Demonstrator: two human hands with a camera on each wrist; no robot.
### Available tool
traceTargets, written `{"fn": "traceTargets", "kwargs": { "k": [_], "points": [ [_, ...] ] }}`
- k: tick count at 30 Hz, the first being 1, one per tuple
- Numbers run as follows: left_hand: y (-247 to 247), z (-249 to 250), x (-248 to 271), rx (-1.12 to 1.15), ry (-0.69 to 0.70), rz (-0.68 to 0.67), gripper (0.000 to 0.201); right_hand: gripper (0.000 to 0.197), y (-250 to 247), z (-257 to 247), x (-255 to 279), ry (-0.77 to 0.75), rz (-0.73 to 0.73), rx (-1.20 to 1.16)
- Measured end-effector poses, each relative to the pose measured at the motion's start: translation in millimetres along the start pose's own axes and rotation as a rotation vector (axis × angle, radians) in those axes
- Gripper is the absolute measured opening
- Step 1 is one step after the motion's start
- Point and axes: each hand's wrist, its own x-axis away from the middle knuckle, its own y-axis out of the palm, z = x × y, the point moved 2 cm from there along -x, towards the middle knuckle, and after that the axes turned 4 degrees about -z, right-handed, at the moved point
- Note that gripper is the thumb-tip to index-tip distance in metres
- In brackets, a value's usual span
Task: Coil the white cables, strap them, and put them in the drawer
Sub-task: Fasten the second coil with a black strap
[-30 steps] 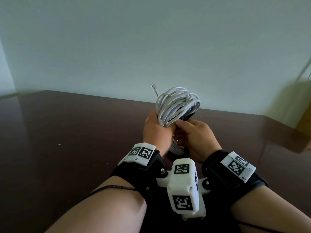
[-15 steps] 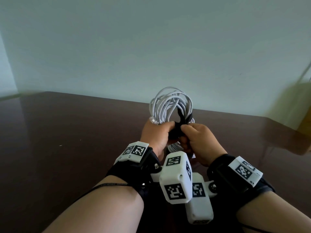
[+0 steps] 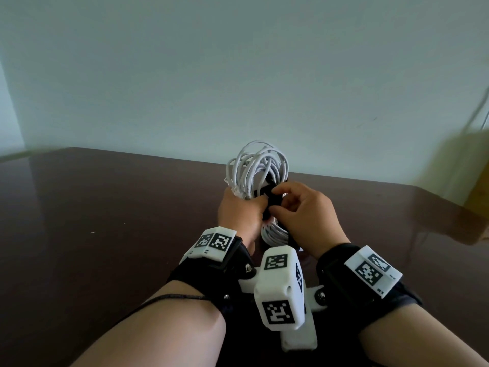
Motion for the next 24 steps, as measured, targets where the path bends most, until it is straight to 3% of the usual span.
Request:
{"fn": "traceTargets", "kwargs": {
  "k": [3,8,13,16,19,22,24],
  "points": [
    [-1.3,-0.8,0.5,-0.015,-0.011,0.019,0.042,0.022,1.9,-1.1,-0.7,-0.013,0.003,0.026],
    [-2.7,0.1,1.6,-0.061,0.002,0.026,0.023,0.028,-0.8,-2.4,-0.9,-0.022,0.051,-0.067],
    [-1.2,-3.8,-0.6,-0.242,0.096,-0.034,0.034,0.021,-0.9,-8.3,-6.3,-0.019,-0.11,0.253],
    [0.7,-2.6,0.2,-0.307,0.117,-0.061,0.032,0.02,-2.6,-8.7,-7.1,-0.024,-0.086,0.317],
    [0.9,-5.6,1.0,-0.216,0.065,-0.025,0.03,0.018,-6.7,-8.4,-5.4,-0.075,0.004,0.16],
    [-3.9,-7.2,-0.9,-0.122,-0.033,0.048,0.009,0.017,-9.3,-10.7,-3.2,-0.026,0.03,-0.072],
    [-5.7,-6.4,0.2,-0.093,-0.126,0.003,0.008,0.022,-14.1,-10.7,-4.6,0.038,0.107,-0.245]
  ]
}}
